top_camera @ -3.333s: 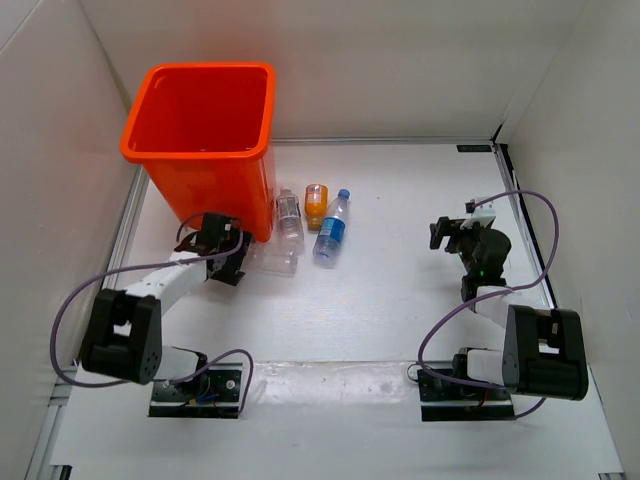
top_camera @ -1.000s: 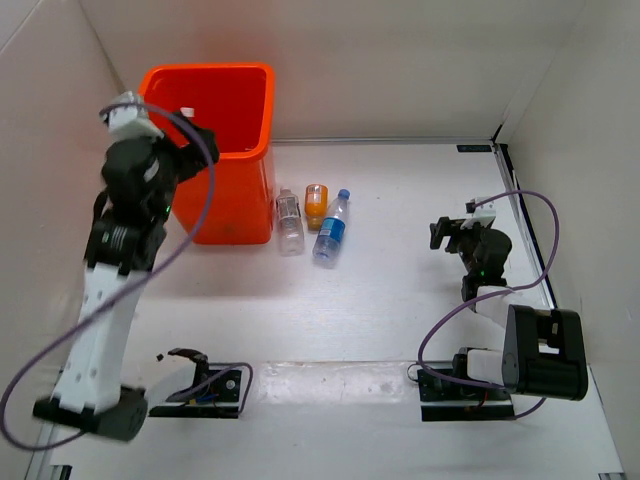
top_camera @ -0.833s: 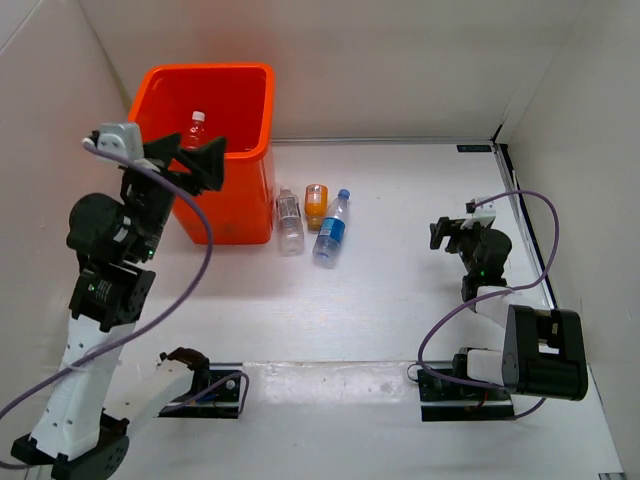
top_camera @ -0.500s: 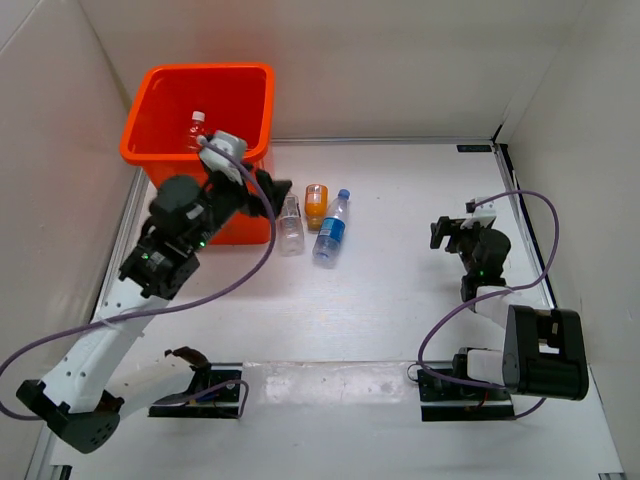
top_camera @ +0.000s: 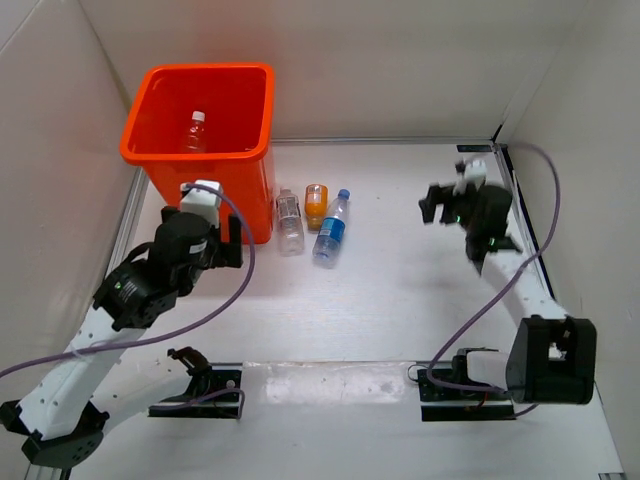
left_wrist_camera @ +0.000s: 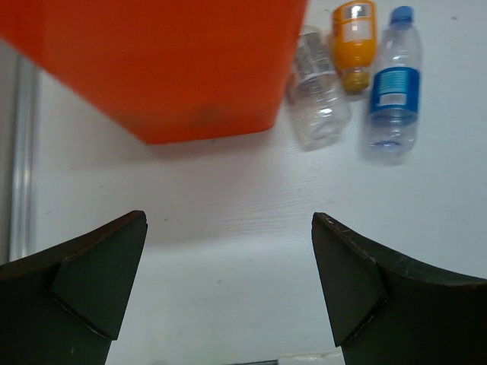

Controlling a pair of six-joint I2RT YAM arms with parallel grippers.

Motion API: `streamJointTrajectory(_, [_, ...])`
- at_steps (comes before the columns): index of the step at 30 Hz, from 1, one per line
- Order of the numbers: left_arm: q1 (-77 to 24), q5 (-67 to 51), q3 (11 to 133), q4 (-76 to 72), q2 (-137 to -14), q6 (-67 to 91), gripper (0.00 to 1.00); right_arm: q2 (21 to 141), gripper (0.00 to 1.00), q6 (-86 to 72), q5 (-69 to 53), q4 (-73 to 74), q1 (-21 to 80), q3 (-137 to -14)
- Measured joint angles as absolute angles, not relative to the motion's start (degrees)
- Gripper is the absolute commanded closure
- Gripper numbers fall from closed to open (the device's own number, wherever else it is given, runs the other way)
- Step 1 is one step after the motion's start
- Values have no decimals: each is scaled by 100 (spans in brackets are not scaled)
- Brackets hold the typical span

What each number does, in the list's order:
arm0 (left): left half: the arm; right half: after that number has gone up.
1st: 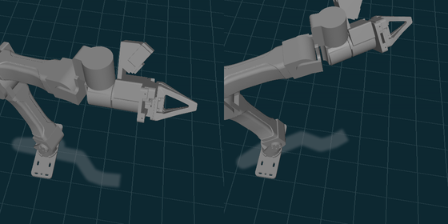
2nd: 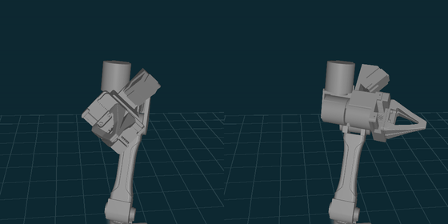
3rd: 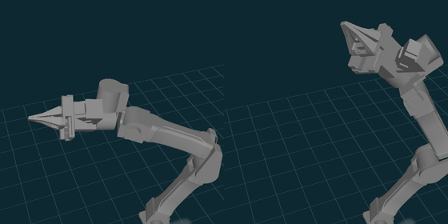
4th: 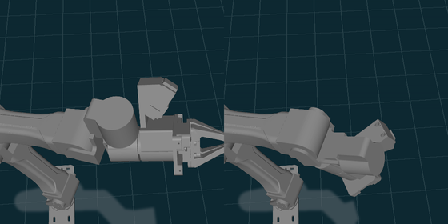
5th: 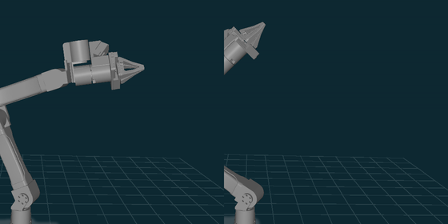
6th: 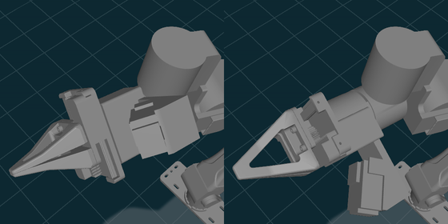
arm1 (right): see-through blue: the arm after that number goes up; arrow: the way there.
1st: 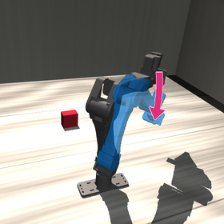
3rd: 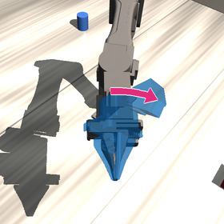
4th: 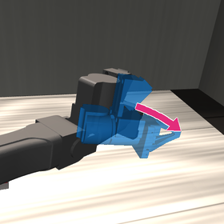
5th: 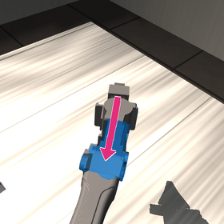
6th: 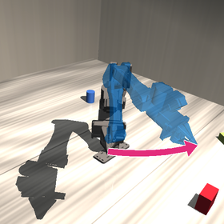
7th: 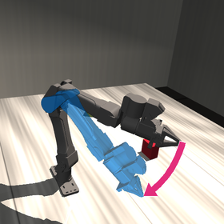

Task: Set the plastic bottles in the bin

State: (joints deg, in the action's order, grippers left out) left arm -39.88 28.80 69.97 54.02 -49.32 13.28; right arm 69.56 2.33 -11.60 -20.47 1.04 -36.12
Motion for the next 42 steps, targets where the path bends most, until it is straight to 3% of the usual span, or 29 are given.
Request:
streamJointTrajectory(5, [-3988,3546,6965,5957,-4080,1409,0,7999,10,-303,-1920,519,508,-7135])
streamJointTrajectory(11, [-3988,4189,6407,6149,-2862,1494,0,10366,10,-1422,-3555,2274,633,-9124])
streamJointTrajectory(17, [-3997,4574,6233,6370,-2845,1684,0,12230,10,-1876,-3962,3590,1111,-9310])
streamJointTrajectory(25, [-3999,4936,6171,6429,-2803,1793,0,12431,10,-2171,-4226,3924,1868,-9826])
streamJointTrajectory(42, [-3999,5312,6095,6431,-2233,1879,0,13426,10,-2510,-4088,4278,2300,-10759])
